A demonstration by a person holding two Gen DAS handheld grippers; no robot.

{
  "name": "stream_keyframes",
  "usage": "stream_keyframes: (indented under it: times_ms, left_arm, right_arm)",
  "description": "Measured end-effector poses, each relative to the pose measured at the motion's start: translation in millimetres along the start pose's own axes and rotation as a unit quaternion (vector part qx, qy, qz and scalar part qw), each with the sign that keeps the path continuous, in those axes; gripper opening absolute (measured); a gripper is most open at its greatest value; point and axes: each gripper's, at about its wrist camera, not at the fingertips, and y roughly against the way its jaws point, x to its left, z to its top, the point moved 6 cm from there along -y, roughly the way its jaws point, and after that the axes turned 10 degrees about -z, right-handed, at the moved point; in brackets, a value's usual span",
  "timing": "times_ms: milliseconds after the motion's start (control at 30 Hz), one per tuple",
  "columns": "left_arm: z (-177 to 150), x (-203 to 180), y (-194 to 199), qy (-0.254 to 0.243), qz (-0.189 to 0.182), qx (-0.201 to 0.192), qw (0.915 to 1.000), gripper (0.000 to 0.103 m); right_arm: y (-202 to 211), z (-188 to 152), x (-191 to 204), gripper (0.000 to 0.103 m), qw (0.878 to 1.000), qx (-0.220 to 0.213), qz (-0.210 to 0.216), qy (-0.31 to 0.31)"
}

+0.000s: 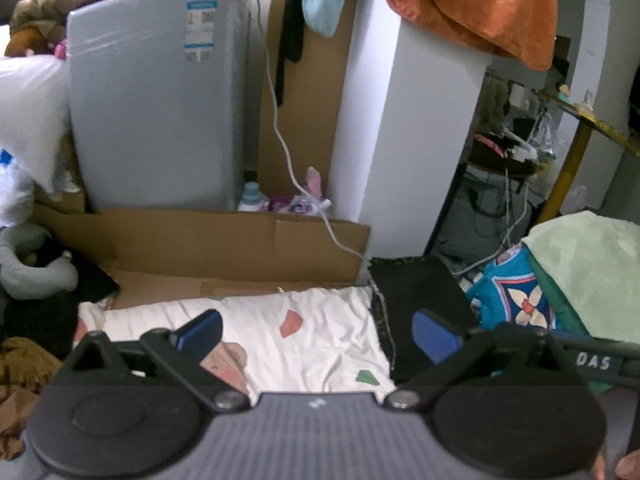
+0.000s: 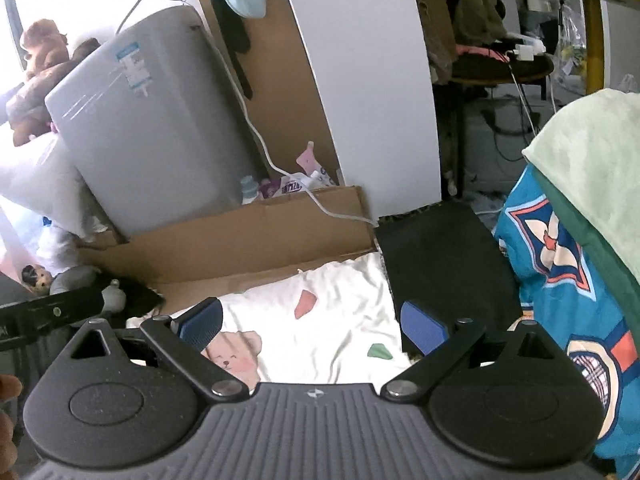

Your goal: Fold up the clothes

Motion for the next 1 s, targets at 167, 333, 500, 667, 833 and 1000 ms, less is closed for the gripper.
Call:
stream_keyframes:
  times_ms: [167, 333, 500, 667, 833, 1000]
  left_arm:
    - [-17.4, 8.5, 17.6, 0.018, 0.003, 0.009, 0.9998, 0.103]
    - [-37.8, 26.3, 35.1, 0.038, 0.03, 0.019, 0.9987, 0.103]
    - [-59.8, 43.0, 48.8, 0.052, 0.066, 0.024, 0.9962, 0.103]
    - [-83.3, 47.3, 53.9, 0.061, 0.078, 0.028, 0.9948, 0.103]
    - [-107.1, 47.0, 51.3, 0.084, 0.083, 0.049, 0.9918, 0.103]
    - [-133.5, 51.7, 51.5, 0.103, 0.094, 0.088, 0.9863, 0.102]
  right_arm:
    - [18.1, -14.2, -1.7, 0.099, 1.0, 0.013, -0.014, -0.021]
    - [36.5, -36.3, 4.9, 0.099, 0.999, 0.021, -0.028, -0.033]
    - [52.2, -56.2, 15.3, 0.099, 0.999, 0.012, -0.051, -0.011]
    - [52.2, -76.6, 15.6, 0.099, 0.998, 0.023, -0.049, -0.013]
    - [37.5, -86.4, 22.8, 0.099, 0.998, 0.042, -0.054, 0.007]
    - [33.8, -101.1, 33.8, 0.099, 0.997, 0.052, -0.056, 0.032]
